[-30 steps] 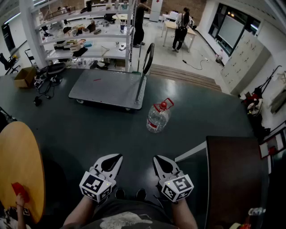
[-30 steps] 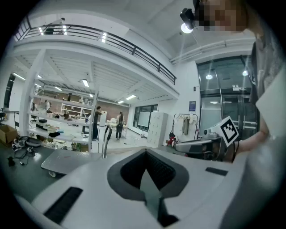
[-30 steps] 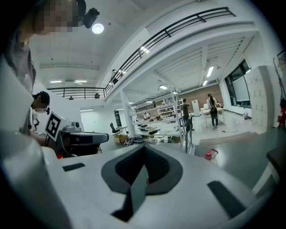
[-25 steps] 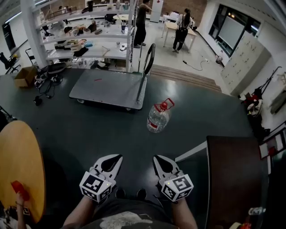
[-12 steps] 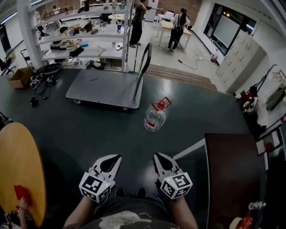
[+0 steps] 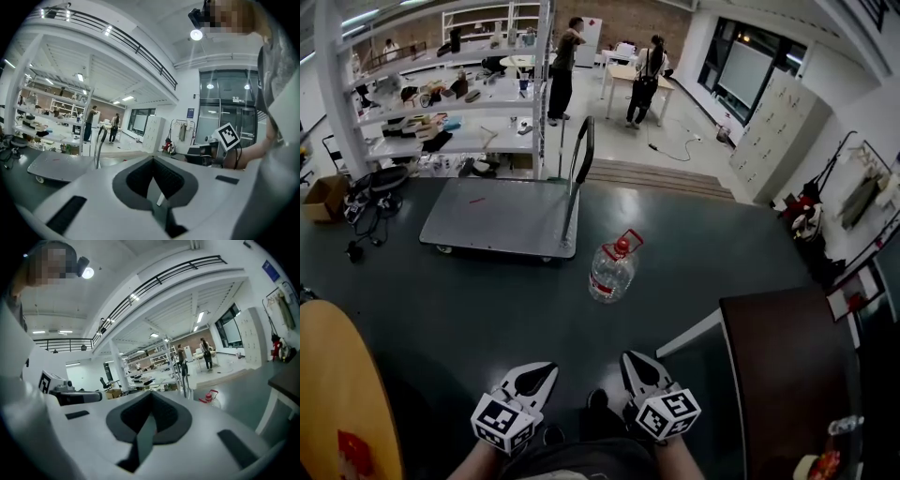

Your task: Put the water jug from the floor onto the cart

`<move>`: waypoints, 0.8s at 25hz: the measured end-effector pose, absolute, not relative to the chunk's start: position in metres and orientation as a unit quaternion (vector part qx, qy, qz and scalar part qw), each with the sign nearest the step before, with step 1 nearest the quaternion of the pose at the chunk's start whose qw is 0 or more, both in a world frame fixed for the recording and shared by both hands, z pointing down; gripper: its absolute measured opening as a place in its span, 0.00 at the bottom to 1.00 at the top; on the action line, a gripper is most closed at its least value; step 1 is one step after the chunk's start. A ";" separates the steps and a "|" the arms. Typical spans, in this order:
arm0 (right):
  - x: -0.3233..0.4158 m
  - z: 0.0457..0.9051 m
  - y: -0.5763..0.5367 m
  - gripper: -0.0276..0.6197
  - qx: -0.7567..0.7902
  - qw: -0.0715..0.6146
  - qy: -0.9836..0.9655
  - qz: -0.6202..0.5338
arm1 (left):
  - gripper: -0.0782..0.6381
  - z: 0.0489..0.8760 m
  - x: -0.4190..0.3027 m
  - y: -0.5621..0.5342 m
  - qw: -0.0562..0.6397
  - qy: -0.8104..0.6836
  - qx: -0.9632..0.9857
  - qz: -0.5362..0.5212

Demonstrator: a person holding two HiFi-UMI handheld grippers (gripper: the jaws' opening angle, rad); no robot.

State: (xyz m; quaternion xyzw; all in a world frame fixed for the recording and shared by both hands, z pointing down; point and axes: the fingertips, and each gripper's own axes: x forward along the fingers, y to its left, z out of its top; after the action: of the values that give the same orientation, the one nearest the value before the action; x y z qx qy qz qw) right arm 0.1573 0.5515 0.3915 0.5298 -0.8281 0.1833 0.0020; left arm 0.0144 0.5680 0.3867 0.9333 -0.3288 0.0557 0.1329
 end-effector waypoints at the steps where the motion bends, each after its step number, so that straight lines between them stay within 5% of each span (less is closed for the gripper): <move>1: 0.164 0.396 0.545 0.03 0.534 0.003 -0.825 0.187 | 0.12 0.389 0.017 0.563 0.135 -0.329 0.933 0.057; 11: 0.226 0.423 0.391 0.03 0.523 -0.059 -0.810 0.257 | 0.12 0.396 0.046 0.433 0.130 -0.383 0.912 0.071; 20: 0.271 0.409 0.269 0.03 0.501 0.009 -0.845 0.185 | 0.12 0.374 0.103 0.312 0.116 -0.438 0.890 0.053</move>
State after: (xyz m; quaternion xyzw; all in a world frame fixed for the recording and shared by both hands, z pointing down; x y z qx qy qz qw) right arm 0.2712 0.2688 0.4089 0.5013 -0.8453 0.1848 0.0087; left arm 0.1034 0.3118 0.3743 0.8901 -0.4377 0.0532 0.1156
